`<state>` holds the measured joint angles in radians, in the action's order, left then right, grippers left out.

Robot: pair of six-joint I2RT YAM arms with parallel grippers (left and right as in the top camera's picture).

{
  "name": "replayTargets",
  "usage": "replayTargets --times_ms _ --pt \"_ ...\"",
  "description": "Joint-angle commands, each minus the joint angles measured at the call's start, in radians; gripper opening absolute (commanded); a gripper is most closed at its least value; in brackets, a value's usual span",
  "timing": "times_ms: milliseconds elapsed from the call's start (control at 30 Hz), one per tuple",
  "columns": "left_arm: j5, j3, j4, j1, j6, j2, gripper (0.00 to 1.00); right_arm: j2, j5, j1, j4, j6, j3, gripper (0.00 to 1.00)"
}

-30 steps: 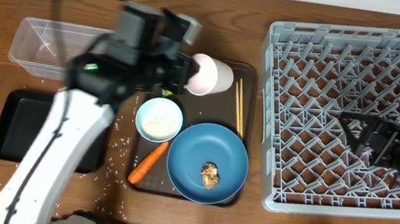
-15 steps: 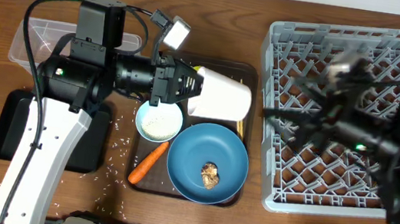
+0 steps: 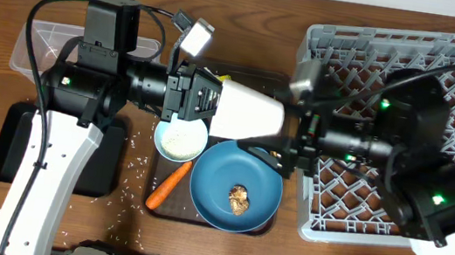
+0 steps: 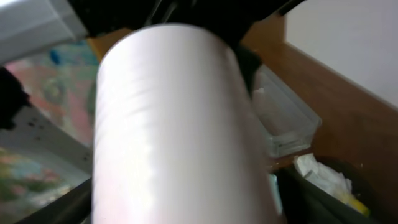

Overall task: Sort waste into correct bins and load items into the dishwasher rack
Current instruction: 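Lift the pink cup and pass it to the right gripper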

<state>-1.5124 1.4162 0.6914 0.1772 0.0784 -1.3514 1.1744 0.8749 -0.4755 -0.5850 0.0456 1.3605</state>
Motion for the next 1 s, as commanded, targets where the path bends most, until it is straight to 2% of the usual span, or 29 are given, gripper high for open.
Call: replayTargets --times_ms 0,167,267,600,633,667,733,800,900,967 --pt "-0.060 0.010 -0.002 0.003 0.005 0.009 0.06 0.021 -0.033 -0.027 -0.002 0.008 0.010 0.65" --pt "-0.058 0.010 -0.013 0.003 0.006 0.009 0.06 0.002 -0.035 -0.027 -0.001 0.016 0.010 0.62" --pt "-0.058 0.010 -0.033 0.003 0.006 0.009 0.06 -0.020 -0.051 -0.027 -0.002 0.016 0.010 0.56" --pt "-0.057 0.010 -0.052 0.003 0.006 0.009 0.07 -0.105 -0.218 -0.027 -0.067 0.016 0.010 0.56" --pt "-0.053 0.010 -0.054 0.003 0.006 0.009 0.12 -0.108 -0.234 -0.027 -0.074 0.016 0.010 0.57" --pt "-0.042 0.010 -0.055 0.003 0.006 0.009 0.22 -0.111 -0.274 -0.027 -0.089 0.014 0.010 0.56" --pt "-0.039 0.010 -0.069 0.002 0.010 0.009 0.28 -0.113 -0.332 -0.027 -0.115 0.011 0.010 0.56" --pt "-0.039 0.010 -0.087 0.002 0.013 0.009 0.39 -0.119 -0.397 -0.020 -0.146 0.003 0.010 0.57" --pt "-0.023 0.010 -0.103 0.003 0.038 0.009 0.39 -0.133 -0.459 0.008 -0.202 0.000 0.010 0.56" --pt "0.010 0.010 -0.103 0.003 0.055 0.009 0.40 -0.144 -0.531 0.042 -0.239 -0.054 0.010 0.55"
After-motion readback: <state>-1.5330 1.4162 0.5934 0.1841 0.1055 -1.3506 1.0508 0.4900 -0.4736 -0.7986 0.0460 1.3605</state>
